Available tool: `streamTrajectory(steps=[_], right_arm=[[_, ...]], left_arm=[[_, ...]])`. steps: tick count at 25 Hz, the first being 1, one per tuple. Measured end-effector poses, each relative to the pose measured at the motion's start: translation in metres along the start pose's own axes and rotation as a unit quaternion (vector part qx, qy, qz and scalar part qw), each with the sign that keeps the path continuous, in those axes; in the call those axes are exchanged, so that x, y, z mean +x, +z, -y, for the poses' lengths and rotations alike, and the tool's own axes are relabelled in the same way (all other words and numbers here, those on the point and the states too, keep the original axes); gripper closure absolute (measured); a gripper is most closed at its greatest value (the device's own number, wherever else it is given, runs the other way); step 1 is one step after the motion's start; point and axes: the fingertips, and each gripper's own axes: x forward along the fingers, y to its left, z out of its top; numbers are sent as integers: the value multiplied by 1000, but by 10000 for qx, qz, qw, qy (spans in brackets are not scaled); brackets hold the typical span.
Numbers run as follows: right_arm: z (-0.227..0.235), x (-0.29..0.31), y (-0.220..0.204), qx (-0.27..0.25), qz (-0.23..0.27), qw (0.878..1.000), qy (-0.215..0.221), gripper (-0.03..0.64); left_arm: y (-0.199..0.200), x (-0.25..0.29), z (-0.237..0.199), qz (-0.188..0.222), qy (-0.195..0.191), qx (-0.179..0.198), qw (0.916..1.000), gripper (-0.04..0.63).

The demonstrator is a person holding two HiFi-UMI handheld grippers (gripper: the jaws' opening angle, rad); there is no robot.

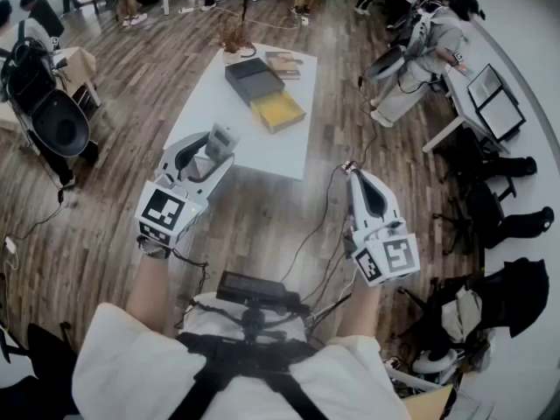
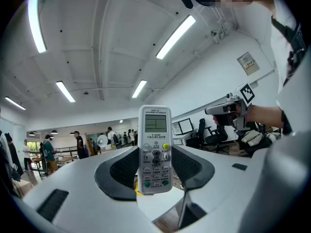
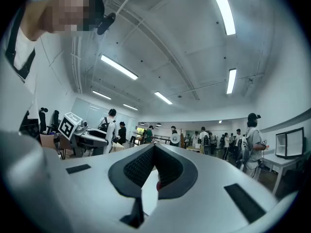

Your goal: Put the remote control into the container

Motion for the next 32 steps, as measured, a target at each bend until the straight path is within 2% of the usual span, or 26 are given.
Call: streamTrajectory(steps=[13,19,27,32], right_arm=[[5,15,1,511,187,9981,272,614],[9,16,1,605,238,9973,339,614],[62,-18,-17,662,138,9965,501,614],[70,-14,-23,594,39,9969,510,614]], left_arm=[[-1,5,1,131,-55,-96,9999,365],[-4,5,2,47,-35,-423,9991,365],[2,38,59,-158,133,-377,9991,365],[-3,55,65,-294,54,-431,9986,365]])
